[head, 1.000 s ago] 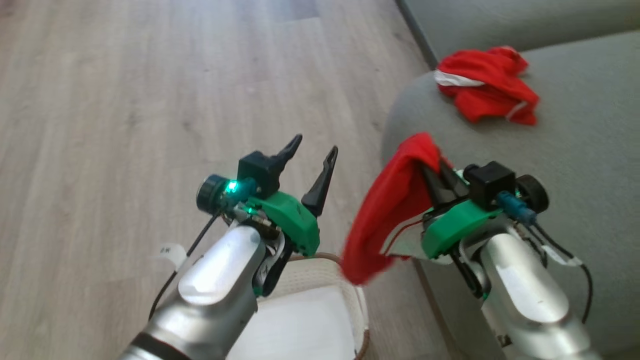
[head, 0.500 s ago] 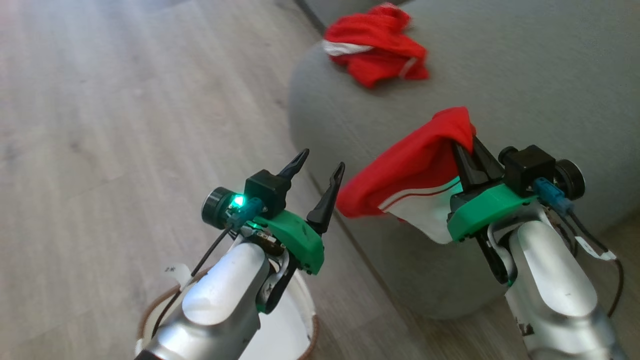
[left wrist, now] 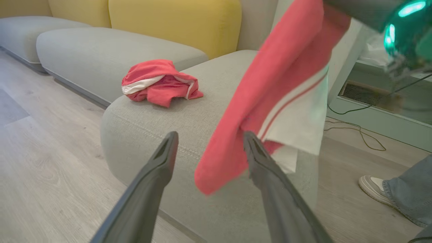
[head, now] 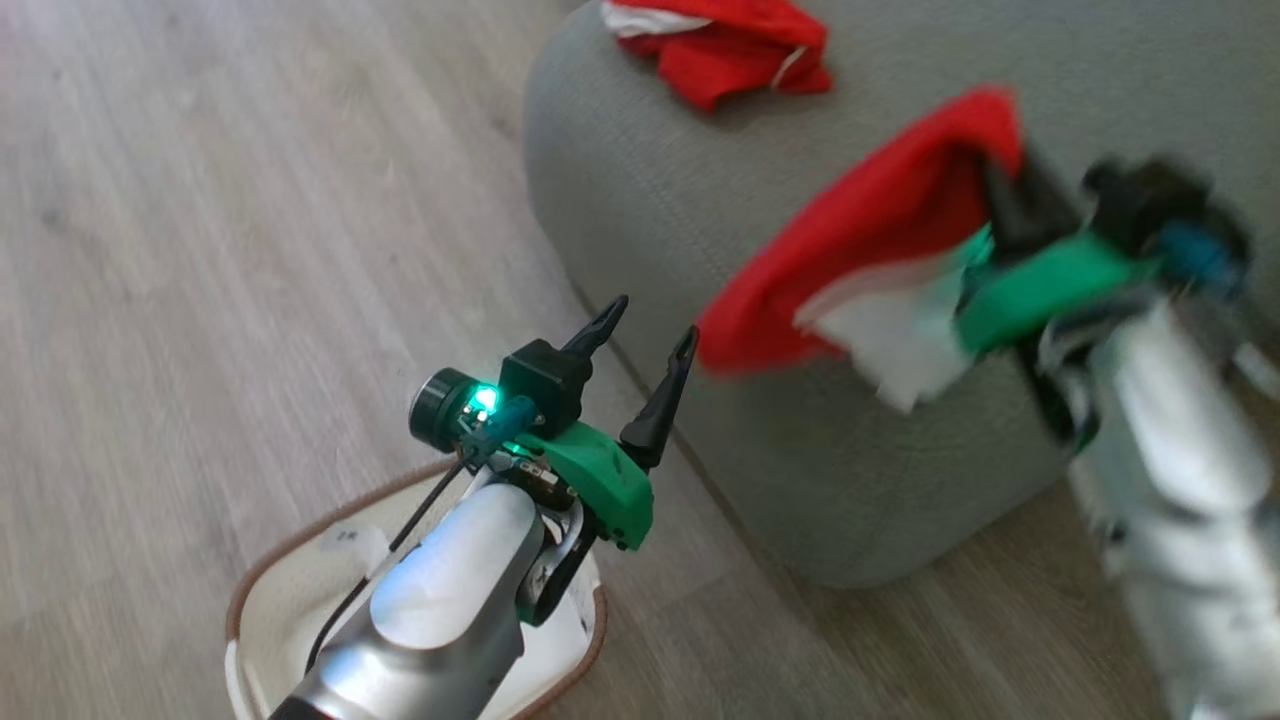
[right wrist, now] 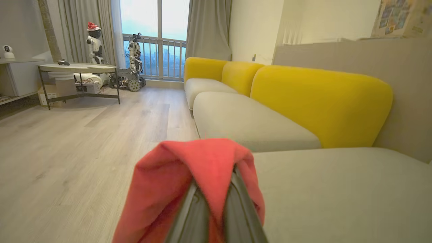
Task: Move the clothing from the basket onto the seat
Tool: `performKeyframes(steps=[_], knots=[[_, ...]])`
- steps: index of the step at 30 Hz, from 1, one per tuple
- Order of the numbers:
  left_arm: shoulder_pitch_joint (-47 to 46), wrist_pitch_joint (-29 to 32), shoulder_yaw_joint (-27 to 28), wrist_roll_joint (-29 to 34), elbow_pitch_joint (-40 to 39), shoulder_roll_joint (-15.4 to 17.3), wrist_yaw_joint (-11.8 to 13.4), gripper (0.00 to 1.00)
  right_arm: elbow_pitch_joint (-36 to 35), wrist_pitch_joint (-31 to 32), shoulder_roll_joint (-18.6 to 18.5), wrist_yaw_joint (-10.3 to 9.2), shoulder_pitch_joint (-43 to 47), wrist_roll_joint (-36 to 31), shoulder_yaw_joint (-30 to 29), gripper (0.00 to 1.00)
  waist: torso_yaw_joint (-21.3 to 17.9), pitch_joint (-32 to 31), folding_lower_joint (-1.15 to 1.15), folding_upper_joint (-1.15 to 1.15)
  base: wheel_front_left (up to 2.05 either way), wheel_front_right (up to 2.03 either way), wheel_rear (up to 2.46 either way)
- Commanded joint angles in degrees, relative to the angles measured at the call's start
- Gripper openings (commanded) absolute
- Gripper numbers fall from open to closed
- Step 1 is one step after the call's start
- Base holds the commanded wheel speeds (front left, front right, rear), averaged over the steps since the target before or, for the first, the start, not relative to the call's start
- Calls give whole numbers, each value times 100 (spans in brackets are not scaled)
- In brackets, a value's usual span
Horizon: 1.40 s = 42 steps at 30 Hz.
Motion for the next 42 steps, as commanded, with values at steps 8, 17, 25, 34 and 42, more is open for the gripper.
performKeyframes(steps=[8, 17, 25, 34, 42], knots=[[-536, -67, 158, 225, -367, 120, 109, 100, 461, -21, -560, -2, -2114, 338, -355, 0, 754, 899, 0, 0, 0, 0, 0], [-887, 183, 69, 487, -1001, 332, 257, 100, 1432, -33, -1495, -2, -3918, 433, -726, 0, 1476, 2068, 0, 0, 0, 0, 0], [-1270, 441, -31, 726, -1625, 441, 317, 100, 2051, -115, -1647, -2, -4573, 241, -1119, 0, 1750, 2916, 0, 0, 0, 0, 0], [-1427, 702, -102, 879, -2111, 653, 375, 100, 2710, -192, -1238, -2, -4347, 64, -1691, 0, 1794, 3505, 0, 0, 0, 0, 0], [-1355, 777, -104, 817, -2246, 764, 405, 100, 2750, -194, -996, -2, -3978, -342, -2049, 5, 1763, 3543, 0, 0, 0, 0, 0]])
